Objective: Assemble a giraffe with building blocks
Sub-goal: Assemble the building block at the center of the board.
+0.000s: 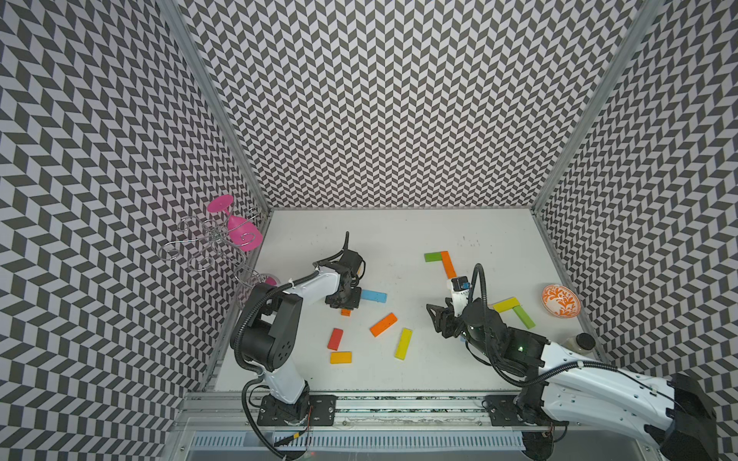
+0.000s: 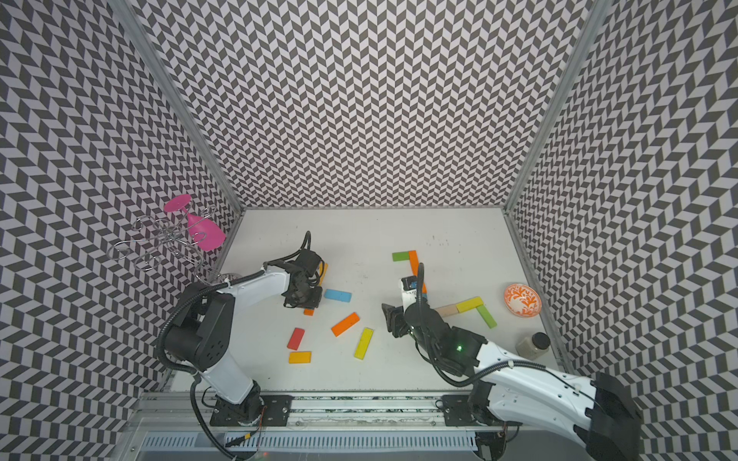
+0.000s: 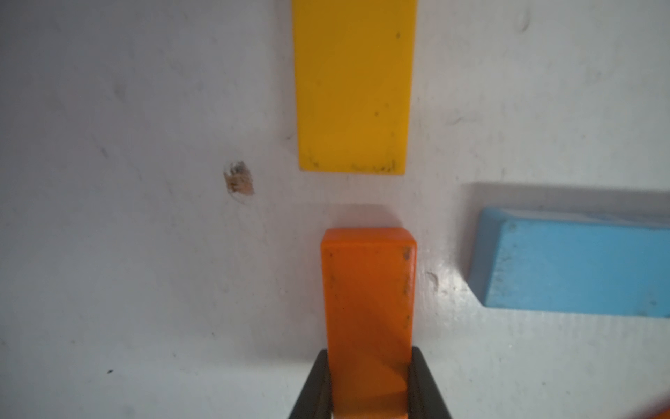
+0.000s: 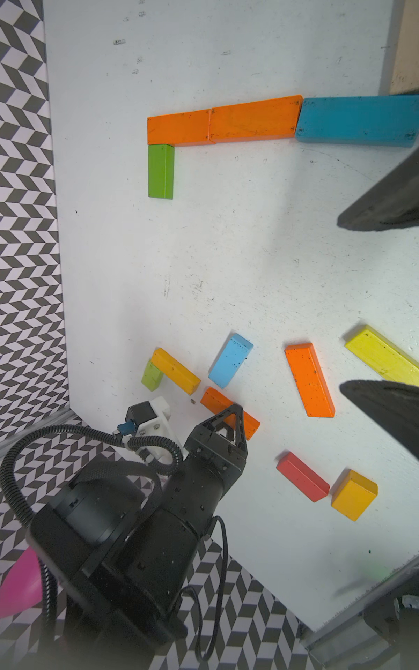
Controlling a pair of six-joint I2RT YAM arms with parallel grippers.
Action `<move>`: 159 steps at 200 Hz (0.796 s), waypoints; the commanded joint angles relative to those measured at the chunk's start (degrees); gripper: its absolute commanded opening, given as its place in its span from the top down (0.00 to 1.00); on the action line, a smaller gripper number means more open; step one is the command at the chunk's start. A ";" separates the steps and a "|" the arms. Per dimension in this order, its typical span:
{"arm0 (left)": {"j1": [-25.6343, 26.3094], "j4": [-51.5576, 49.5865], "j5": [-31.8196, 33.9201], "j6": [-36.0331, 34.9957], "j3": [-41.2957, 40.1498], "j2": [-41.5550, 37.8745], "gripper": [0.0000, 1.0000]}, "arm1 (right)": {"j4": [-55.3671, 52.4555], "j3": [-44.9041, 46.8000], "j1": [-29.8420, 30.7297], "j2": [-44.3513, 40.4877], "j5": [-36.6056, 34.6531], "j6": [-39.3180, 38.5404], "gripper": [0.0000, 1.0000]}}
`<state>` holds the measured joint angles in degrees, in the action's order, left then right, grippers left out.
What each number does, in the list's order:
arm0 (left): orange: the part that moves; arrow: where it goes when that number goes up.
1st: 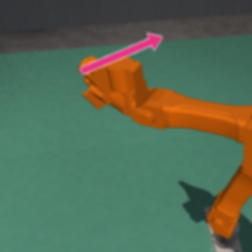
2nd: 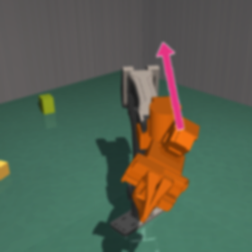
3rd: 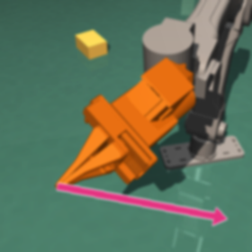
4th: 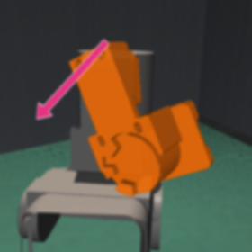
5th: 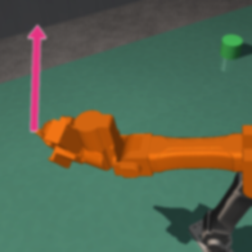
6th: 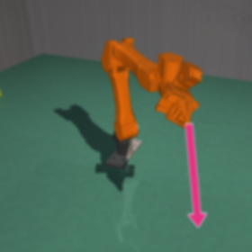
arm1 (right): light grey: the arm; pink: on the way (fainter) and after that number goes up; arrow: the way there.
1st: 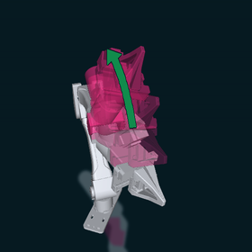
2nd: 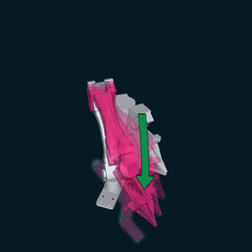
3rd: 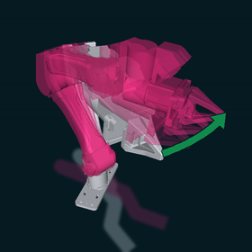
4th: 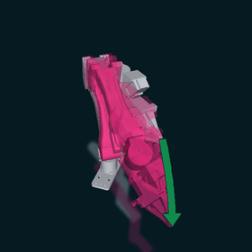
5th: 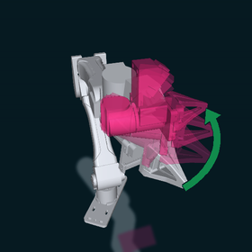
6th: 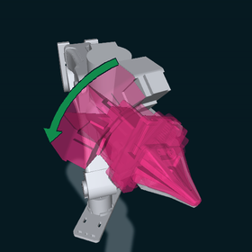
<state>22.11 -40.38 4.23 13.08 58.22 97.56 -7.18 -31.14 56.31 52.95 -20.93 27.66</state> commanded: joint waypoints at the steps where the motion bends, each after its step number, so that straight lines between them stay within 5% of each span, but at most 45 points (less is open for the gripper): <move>1: -1.09 -0.29 -0.10 -0.78 1.15 0.53 0.83 | 3.21 -1.46 -0.33 0.22 0.01 0.11 0.36; 159: -0.67 0.74 -2.08 -2.01 3.89 3.49 0.80 | 3.85 -0.59 -0.33 0.66 -0.45 0.47 0.36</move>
<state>21.19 -40.10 2.61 11.51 60.80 99.81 -6.74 -31.16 56.31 53.36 -20.95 27.66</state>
